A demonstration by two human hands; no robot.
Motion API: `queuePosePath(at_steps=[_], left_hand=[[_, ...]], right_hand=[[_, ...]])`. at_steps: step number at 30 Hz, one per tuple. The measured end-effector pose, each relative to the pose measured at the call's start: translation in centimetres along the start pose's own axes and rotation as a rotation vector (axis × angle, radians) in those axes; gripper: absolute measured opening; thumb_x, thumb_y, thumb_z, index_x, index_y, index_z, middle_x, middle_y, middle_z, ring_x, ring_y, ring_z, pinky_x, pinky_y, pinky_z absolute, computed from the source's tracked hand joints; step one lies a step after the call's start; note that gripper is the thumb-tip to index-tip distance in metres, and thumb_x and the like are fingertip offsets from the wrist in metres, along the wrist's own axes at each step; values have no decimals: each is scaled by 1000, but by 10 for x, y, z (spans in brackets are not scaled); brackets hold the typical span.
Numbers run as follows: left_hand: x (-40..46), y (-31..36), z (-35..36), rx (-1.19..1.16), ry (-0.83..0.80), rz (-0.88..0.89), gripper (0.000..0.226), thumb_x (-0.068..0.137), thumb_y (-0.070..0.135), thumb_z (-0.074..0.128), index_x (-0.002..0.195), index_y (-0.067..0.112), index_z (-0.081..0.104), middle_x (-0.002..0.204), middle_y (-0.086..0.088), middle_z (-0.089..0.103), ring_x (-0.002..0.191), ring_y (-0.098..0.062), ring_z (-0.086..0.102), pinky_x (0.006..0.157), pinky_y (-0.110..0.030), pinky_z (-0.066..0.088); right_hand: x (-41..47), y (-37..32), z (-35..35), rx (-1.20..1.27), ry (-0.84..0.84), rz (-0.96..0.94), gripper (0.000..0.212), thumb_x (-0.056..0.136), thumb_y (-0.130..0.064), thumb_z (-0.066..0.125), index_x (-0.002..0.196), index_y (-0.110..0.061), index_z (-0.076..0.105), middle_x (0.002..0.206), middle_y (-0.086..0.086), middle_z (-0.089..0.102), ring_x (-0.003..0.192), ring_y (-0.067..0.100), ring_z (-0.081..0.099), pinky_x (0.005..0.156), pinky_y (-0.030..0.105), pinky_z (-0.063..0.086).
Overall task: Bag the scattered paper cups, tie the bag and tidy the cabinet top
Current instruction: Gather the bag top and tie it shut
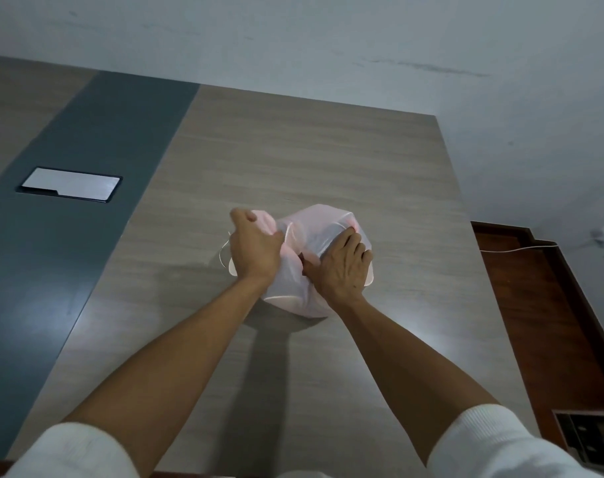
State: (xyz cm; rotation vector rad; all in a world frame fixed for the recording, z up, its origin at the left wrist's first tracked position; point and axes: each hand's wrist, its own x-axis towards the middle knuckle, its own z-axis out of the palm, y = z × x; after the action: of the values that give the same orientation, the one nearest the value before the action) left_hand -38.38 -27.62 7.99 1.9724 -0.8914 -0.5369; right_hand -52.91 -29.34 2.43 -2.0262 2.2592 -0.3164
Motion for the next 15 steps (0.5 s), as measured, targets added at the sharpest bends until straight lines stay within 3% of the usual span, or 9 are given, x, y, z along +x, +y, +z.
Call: queuePosePath(at_steps=[2, 3, 7, 9, 11, 13, 15], left_hand=[[6, -7, 0, -70, 17, -149, 26, 73, 17, 79, 72, 16, 53, 67, 2, 55, 67, -29, 59, 67, -36, 55], [6, -11, -1, -58, 27, -140, 30, 74, 14, 76, 60, 17, 49, 60, 2, 52, 62, -28, 55, 64, -37, 55], [-5, -19, 0, 106, -39, 273, 47, 78, 7, 70, 53, 22, 33, 61, 2, 46, 60, -24, 49, 56, -31, 34], [-8, -18, 4, 76, -121, 430, 43, 76, 6, 74, 56, 24, 40, 69, 1, 49, 64, -20, 48, 58, -30, 34], [-12, -20, 8, 82, -227, 553, 27, 78, 12, 80, 67, 17, 56, 81, 0, 55, 73, -18, 55, 64, -29, 45], [-15, -24, 10, 167, -315, 722, 13, 84, 13, 76, 94, 8, 68, 104, -4, 59, 90, -20, 62, 74, -32, 53], [-14, -29, 12, 298, -325, 892, 32, 88, 3, 65, 119, 3, 65, 127, -9, 58, 97, -28, 66, 78, -38, 56]], right_hand=[[0, 2, 0, -5, -4, -6, 109, 77, -78, 54, 151, -4, 25, 144, 16, 45, 129, 35, 47, 114, 48, 30], [-1, 2, 0, -3, -2, -11, 108, 78, -78, 53, 152, -5, 25, 144, 16, 45, 129, 34, 47, 114, 47, 30], [0, 0, 1, 8, -5, -31, 109, 77, -77, 55, 151, -2, 25, 142, 17, 46, 126, 35, 49, 112, 48, 31], [1, -1, 0, -3, 3, -35, 112, 76, -78, 56, 150, 1, 26, 138, 18, 49, 121, 35, 51, 108, 47, 33], [3, -1, 0, -11, 2, -55, 110, 80, -78, 50, 150, 2, 25, 139, 18, 48, 121, 34, 50, 107, 45, 33], [5, 1, 0, -6, -22, -77, 109, 80, -75, 54, 151, 1, 22, 144, 18, 45, 127, 34, 48, 110, 46, 31], [7, 4, -2, 7, -40, -65, 108, 79, -79, 52, 151, -3, 23, 146, 16, 44, 130, 34, 48, 113, 48, 30]])
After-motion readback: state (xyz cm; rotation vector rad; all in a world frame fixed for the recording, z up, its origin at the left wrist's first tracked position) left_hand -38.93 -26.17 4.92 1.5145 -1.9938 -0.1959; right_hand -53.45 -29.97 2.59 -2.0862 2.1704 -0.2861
